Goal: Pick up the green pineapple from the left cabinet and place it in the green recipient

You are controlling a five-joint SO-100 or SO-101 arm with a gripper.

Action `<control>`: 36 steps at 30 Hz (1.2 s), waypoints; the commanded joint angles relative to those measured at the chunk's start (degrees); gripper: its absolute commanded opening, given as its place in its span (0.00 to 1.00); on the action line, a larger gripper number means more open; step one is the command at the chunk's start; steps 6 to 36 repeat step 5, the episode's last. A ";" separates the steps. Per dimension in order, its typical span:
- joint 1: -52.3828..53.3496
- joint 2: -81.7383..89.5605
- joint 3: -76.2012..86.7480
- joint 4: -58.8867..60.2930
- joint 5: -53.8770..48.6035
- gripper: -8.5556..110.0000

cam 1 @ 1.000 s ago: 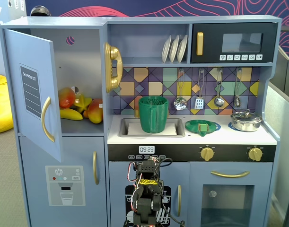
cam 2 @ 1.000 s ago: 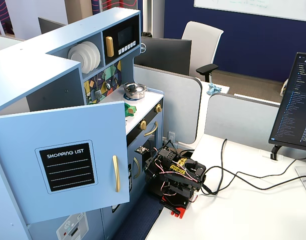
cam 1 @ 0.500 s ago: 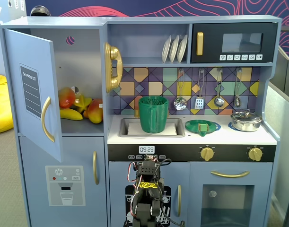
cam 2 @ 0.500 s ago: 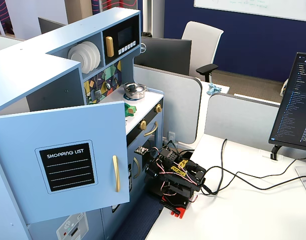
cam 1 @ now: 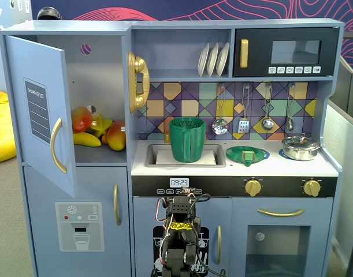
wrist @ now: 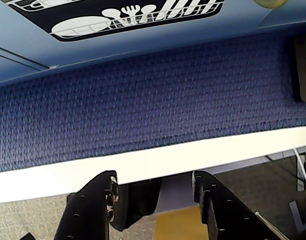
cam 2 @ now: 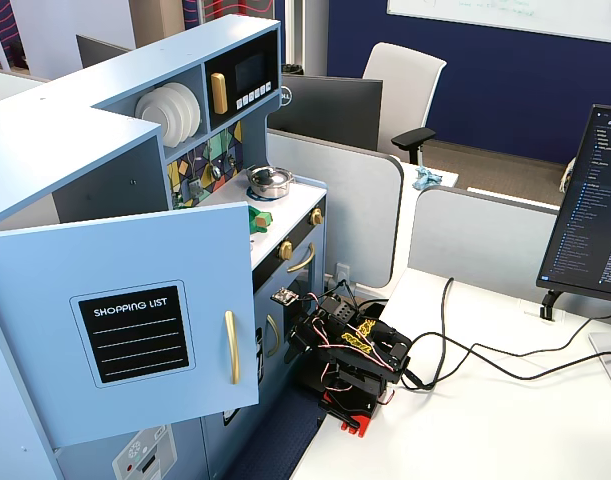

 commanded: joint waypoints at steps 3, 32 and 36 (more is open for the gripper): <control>0.44 -0.35 0.44 9.84 2.55 0.16; 0.44 -0.35 0.44 9.84 2.55 0.16; 0.44 -0.35 0.44 9.84 2.55 0.16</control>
